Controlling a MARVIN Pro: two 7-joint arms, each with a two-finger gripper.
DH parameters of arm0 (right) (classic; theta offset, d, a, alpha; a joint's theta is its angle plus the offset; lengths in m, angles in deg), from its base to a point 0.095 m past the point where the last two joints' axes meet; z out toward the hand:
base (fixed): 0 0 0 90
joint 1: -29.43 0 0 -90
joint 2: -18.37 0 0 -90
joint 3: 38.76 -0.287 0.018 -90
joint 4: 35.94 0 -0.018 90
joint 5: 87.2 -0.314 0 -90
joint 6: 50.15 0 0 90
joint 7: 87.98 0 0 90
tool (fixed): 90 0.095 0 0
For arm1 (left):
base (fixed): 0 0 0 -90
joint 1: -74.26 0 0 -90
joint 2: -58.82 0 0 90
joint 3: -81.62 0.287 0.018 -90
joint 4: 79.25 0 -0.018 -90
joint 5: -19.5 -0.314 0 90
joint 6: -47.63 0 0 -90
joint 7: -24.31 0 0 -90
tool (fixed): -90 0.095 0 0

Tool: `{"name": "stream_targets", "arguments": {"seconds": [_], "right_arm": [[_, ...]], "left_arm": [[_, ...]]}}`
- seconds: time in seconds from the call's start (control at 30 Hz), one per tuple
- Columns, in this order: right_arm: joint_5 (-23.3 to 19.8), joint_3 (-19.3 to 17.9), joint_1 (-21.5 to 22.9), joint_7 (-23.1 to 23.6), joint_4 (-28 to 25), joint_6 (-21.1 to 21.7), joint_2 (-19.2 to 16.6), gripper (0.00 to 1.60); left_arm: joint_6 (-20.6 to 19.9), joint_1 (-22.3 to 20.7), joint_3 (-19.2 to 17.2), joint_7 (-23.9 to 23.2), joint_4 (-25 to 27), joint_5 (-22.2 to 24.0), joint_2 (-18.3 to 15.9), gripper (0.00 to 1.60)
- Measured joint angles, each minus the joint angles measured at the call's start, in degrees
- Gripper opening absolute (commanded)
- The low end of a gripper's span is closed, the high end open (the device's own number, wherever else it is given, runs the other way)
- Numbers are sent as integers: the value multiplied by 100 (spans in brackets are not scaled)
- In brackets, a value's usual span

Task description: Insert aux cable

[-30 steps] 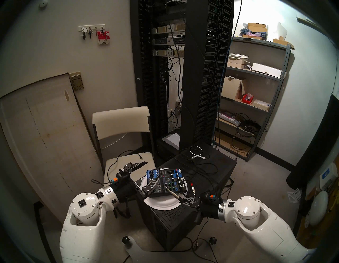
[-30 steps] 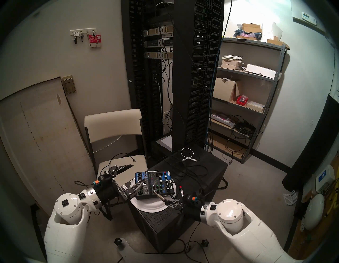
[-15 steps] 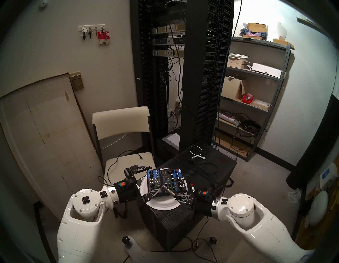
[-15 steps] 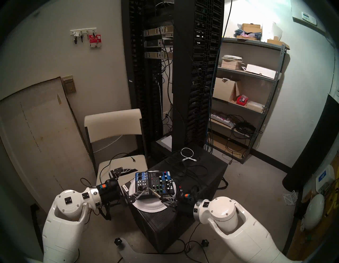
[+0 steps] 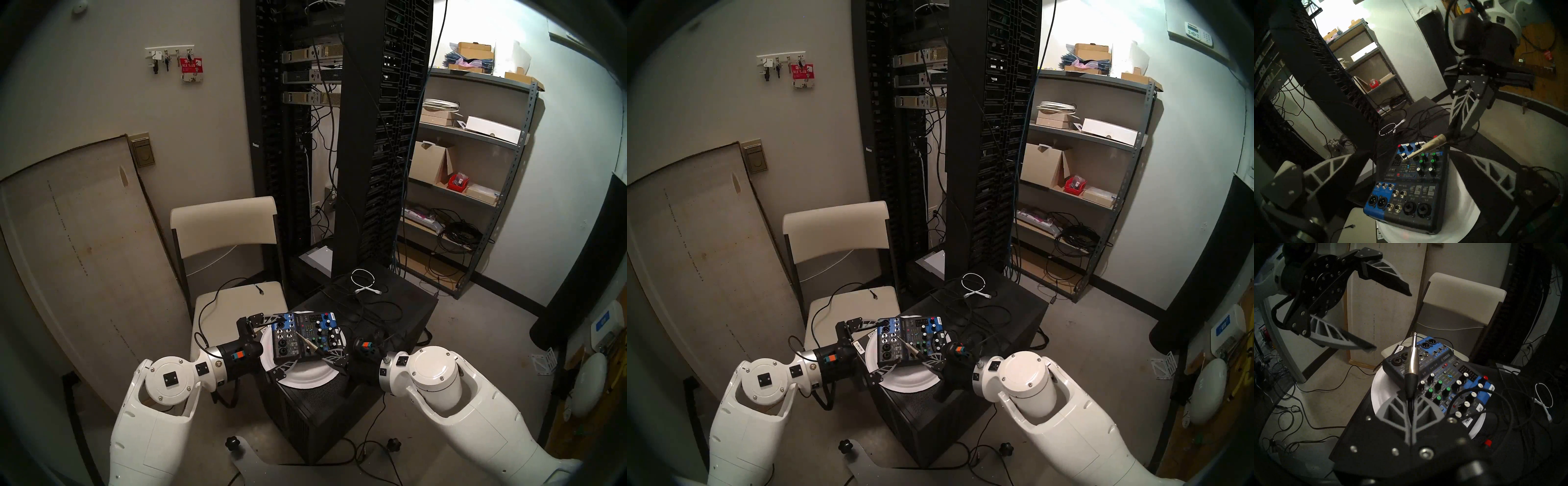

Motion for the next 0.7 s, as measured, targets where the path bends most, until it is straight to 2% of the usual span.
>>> {"name": "stream_targets", "arguments": {"seconds": [0.33,0.37,0.47,0.6,0.7], "right_arm": [[143,165,164,159,-2,149,45,0],[155,175,172,169,-4,159,48,0],[200,208,192,201,-20,198,59,0],[260,252,211,227,-45,243,77,0],[299,284,221,226,-49,248,102,0]], "left_arm": [[314,-60,164,164,4,-631,-104,159],[330,-69,175,174,5,-676,-112,152],[383,-101,209,212,5,-822,-141,156],[437,-134,264,258,7,-1019,-176,127],[462,-153,319,279,8,-1156,-194,127]]}}
